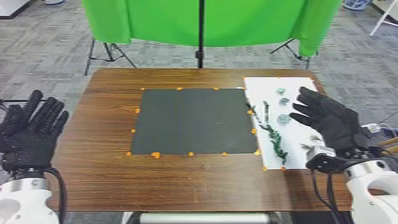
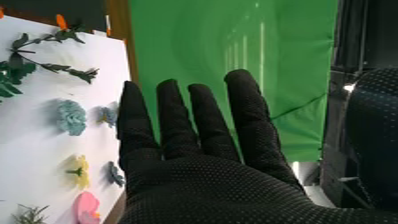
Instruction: Arrange flowers
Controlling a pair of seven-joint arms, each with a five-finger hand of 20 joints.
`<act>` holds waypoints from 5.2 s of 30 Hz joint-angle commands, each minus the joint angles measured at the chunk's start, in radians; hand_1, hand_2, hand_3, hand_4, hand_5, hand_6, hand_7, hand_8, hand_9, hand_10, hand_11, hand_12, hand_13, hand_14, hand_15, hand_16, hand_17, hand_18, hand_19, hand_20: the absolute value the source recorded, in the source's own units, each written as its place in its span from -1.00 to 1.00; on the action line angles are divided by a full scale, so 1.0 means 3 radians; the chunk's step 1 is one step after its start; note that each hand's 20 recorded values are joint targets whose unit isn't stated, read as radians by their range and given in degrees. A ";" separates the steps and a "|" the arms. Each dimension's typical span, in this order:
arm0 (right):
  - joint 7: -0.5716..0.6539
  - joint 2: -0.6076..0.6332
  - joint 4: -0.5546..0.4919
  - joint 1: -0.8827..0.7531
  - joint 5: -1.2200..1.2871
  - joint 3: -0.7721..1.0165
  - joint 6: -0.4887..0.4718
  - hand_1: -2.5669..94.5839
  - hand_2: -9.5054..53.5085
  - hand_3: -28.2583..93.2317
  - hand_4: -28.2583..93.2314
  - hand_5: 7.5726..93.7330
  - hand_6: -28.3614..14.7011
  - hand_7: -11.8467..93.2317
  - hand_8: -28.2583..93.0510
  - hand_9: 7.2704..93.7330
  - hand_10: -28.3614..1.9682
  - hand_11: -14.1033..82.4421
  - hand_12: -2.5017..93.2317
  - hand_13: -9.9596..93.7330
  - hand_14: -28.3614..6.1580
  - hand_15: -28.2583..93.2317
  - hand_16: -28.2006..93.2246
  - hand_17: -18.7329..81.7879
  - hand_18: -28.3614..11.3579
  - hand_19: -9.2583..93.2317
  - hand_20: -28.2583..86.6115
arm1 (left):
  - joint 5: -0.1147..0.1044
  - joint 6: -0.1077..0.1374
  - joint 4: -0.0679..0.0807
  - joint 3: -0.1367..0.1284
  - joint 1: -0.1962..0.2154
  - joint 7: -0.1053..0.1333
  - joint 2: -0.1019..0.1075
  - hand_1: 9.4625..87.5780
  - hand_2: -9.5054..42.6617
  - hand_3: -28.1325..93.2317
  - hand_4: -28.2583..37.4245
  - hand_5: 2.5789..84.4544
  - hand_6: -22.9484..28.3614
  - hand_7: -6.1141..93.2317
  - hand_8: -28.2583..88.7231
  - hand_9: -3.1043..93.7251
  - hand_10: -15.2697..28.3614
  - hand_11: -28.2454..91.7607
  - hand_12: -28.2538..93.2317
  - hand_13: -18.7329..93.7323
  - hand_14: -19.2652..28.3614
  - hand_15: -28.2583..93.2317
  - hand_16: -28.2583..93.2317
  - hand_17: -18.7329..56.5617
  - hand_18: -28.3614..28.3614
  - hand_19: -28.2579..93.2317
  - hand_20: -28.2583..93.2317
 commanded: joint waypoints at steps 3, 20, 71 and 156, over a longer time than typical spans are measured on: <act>-0.0007 -0.0140 -0.0088 -0.0135 -0.0056 0.0183 -0.0183 -0.69 -0.74 0.89 -1.00 -0.24 0.13 -0.59 -0.69 -0.39 -0.13 -0.66 -0.69 -0.25 -0.17 -0.42 -0.18 -0.41 -0.38 -0.31 -0.19 | -0.0008 0.0029 -0.0029 -0.0017 0.0067 0.0006 -0.0039 -0.64 -0.24 0.69 -1.00 -0.11 0.14 -0.76 -0.66 -0.20 0.27 -0.35 -0.43 -0.15 0.24 -0.40 -0.58 -0.56 0.42 -0.04 -0.35; 0.0673 0.0572 0.0003 0.0150 -0.3362 -0.0879 0.0847 -0.51 -1.00 0.85 -1.00 -0.03 0.07 -0.54 -0.72 -0.07 -0.14 -0.46 -0.62 0.06 -0.16 0.17 -0.17 -0.29 -0.58 0.52 0.12 | -0.0009 0.0072 0.0001 0.0008 0.0006 -0.0042 -0.0040 -0.64 -0.23 0.69 -1.00 -0.05 0.19 -0.73 -0.65 -0.16 0.32 -0.30 -0.39 -0.11 0.30 -0.35 -0.56 -0.58 0.44 -0.02 -0.34; 0.1549 0.0815 0.0536 0.0238 -0.5172 -0.1957 0.1241 0.07 -1.00 0.83 -0.86 0.77 0.15 -0.14 -0.19 0.64 -0.17 0.28 0.22 0.48 -0.36 0.77 0.15 0.06 -1.00 0.86 0.50 | -0.0108 0.0138 -0.0011 -0.0002 0.0063 -0.0060 -0.0100 -0.62 -0.25 0.70 -1.00 0.00 0.20 -0.68 -0.66 -0.13 0.35 -0.26 -0.37 -0.09 0.36 -0.25 -0.56 -0.62 0.49 0.03 -0.32; 0.0581 0.0453 0.1057 0.1934 -0.4095 -0.3518 -0.0683 -0.43 -0.44 0.84 -0.84 0.72 -0.10 -0.55 -0.71 0.20 -0.43 -0.52 -0.69 0.10 -0.60 0.45 -0.18 -0.17 -0.85 0.76 0.32 | -0.0281 -0.0047 0.0024 0.0177 0.0064 0.0030 0.0028 -0.64 -0.24 0.69 -1.00 -0.01 0.19 -0.67 -0.66 -0.12 0.33 -0.27 -0.35 -0.07 0.35 -0.25 -0.55 -0.62 0.52 0.05 -0.33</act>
